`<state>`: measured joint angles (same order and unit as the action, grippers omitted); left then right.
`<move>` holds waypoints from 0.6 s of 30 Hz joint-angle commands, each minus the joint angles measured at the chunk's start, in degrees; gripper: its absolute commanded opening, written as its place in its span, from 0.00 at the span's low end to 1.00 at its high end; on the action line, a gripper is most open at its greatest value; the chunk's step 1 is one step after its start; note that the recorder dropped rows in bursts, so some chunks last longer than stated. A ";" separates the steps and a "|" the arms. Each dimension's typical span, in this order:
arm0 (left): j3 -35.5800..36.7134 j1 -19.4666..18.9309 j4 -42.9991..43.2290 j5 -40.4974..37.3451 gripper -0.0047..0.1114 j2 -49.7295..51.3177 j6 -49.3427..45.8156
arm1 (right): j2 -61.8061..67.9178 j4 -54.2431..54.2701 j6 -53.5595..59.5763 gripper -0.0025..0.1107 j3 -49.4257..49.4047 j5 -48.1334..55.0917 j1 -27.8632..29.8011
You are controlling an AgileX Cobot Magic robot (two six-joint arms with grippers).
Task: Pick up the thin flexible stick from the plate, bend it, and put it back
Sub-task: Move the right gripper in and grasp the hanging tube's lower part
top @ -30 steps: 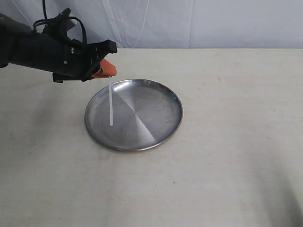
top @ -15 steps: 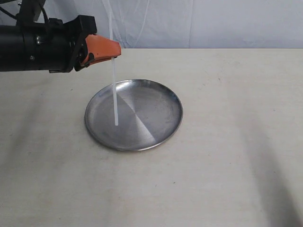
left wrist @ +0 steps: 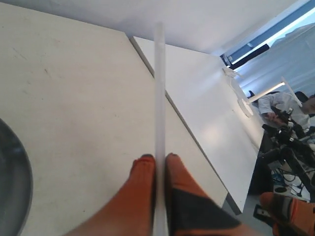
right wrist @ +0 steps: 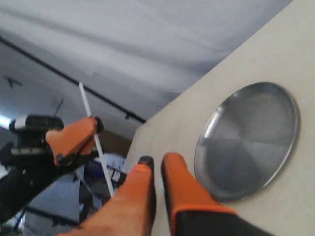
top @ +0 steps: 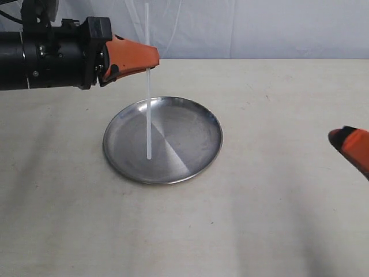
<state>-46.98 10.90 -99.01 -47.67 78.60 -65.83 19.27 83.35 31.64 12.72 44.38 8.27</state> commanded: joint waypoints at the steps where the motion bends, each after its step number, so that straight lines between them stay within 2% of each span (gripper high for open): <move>1: 0.07 -0.02 -0.94 -3.69 0.04 -0.53 -0.49 | 14.66 6.03 16.12 0.36 6.98 10.53 0.22; 3: 0.07 -0.02 -0.94 -4.47 0.04 -0.53 -0.49 | 21.33 7.13 20.59 0.42 10.44 14.79 0.22; 8: -1.34 -0.02 -0.94 -6.32 0.04 -0.53 -0.49 | 35.46 10.65 28.92 0.42 16.21 25.55 -0.69; 14: -3.64 0.10 -0.94 -5.81 0.04 -0.53 -0.49 | 46.36 14.91 40.30 0.42 18.57 25.26 -11.22; 18: -4.13 0.10 -0.94 -7.62 0.04 -0.53 -0.49 | 50.86 16.59 44.69 0.51 20.06 21.37 -19.13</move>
<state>-50.64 10.90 -99.01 -53.77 78.51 -66.06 67.52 98.46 72.63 31.46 67.87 -6.29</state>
